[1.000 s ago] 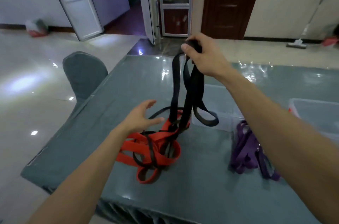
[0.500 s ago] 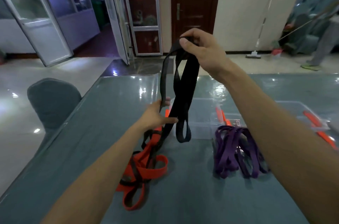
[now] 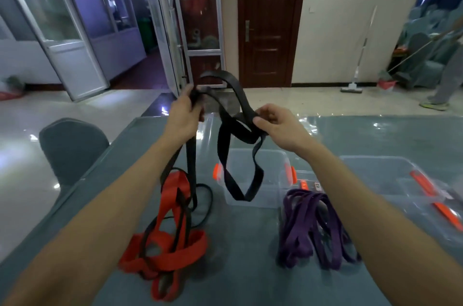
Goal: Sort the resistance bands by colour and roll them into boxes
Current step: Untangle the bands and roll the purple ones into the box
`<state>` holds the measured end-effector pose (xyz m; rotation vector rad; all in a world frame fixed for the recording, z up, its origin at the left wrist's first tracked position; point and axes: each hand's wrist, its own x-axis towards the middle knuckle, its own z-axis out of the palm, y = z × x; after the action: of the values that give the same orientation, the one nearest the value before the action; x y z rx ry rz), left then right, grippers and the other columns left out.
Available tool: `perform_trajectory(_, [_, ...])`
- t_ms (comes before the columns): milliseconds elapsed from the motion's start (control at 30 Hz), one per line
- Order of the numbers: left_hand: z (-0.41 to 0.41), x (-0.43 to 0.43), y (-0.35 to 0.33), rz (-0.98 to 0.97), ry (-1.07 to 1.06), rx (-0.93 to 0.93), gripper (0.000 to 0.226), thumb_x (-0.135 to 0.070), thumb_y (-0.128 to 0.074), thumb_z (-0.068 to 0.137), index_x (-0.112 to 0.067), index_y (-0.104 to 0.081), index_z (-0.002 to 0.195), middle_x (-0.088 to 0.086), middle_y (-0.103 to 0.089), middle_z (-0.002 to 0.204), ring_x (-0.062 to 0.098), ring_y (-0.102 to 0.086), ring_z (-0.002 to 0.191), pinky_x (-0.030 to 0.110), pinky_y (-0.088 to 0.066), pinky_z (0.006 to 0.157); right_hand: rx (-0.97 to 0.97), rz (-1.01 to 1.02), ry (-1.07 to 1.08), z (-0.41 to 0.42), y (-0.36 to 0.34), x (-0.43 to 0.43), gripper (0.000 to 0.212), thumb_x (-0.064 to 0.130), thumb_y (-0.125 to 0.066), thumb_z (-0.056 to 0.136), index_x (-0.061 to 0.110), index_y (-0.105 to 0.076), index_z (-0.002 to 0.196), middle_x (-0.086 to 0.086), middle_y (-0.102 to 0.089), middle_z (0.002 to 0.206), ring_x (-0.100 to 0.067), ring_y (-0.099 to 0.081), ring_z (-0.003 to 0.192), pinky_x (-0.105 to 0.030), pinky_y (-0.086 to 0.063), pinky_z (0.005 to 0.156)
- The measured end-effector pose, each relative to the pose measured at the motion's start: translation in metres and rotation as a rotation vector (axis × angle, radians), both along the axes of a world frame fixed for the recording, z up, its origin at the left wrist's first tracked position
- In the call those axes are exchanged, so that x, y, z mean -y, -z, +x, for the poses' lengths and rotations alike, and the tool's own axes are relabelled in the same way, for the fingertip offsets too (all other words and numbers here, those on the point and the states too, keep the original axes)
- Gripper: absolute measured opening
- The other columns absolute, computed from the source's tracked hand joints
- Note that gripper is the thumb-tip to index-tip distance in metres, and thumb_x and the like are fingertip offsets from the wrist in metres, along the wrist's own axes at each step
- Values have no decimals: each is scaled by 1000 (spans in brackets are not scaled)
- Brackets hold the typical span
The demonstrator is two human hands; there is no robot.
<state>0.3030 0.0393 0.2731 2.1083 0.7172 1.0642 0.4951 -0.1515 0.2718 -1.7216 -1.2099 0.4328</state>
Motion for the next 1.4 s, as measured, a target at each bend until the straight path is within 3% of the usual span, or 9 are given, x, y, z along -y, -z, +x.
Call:
perform_trajectory(133, [4, 1, -4, 217, 19, -410, 18, -4, -52, 108, -12, -65, 117, 7, -68, 84, 30, -63, 73, 41, -52, 68, -11, -72, -108, 3, 23, -10, 41, 7, -65, 97, 20, -59, 135, 4, -69, 126, -18, -65, 126, -43, -54, 109])
perform_trajectory(333, [0, 22, 9, 268, 122, -662, 23, -14, -64, 105, -13, -51, 124, 5, -67, 96, 26, -60, 86, 36, -40, 70, -148, -81, -265, -20, 33, -27, 112, 67, -87, 75, 33, -31, 165, 18, -51, 149, -1, -49, 139, -26, -42, 110])
perform_trajectory(500, [-15, 34, 7, 217, 185, -439, 56, -13, -81, 84, -31, -39, 117, -7, -62, 87, 7, -61, 73, 19, -45, 66, -70, -185, -446, -39, 20, -33, 39, 39, -83, 94, 10, -70, 117, -3, -81, 95, -23, -80, 95, -42, -61, 96])
perform_trajectory(600, [-43, 36, 34, -89, 235, -222, 77, -37, -98, 71, -36, -47, 129, -7, -70, 106, 9, -72, 98, 22, -57, 89, -102, -144, -453, -40, 7, -25, 34, 31, -87, 90, 4, -73, 107, -1, -74, 76, -20, -75, 74, -42, -66, 79])
perform_trajectory(767, [-86, 66, 193, -478, 31, -661, 123, -49, -103, 67, -19, -31, 162, 5, -49, 157, 26, -49, 149, 47, -42, 124, -134, -150, -375, -50, 25, -4, 53, 59, -80, 87, 8, -75, 102, 2, -55, 65, -12, -67, 65, -43, -64, 85])
perform_trajectory(867, [-92, 95, 277, -430, -119, -946, 148, -77, -92, 62, -9, -16, 169, 10, -40, 169, 29, -36, 159, 52, -19, 134, -202, -93, -246, -56, 58, 9, 29, 43, -68, 104, 15, -76, 99, 6, -54, 59, -15, -65, 65, -38, -62, 81])
perform_trajectory(967, [-78, 105, 316, -253, -270, -1063, 124, -85, -74, 75, -11, -31, 164, 7, -53, 160, 26, -40, 155, 53, -9, 134, -344, -19, -226, -62, 80, 20, 22, 33, -67, 104, 30, -76, 84, 9, -52, 60, -18, -60, 66, -44, -63, 87])
perform_trajectory(1100, [-70, 95, 322, 20, -275, -1124, 53, -59, -63, 95, -23, -66, 133, -2, -68, 135, 24, -52, 139, 57, -19, 129, -471, 43, -95, -58, 97, 29, 19, 29, -66, 99, 12, -72, 93, 6, -56, 64, -21, -66, 72, -43, -59, 90])
perform_trajectory(1400, [-138, -3, 180, -511, -108, -100, 14, 5, -64, 91, -6, -71, 97, 11, -80, 87, 25, -77, 85, 46, -61, 91, -507, -11, 203, -56, 142, 3, 24, 23, -64, 107, 15, -70, 85, 5, -64, 62, -17, -68, 70, -43, -63, 89])
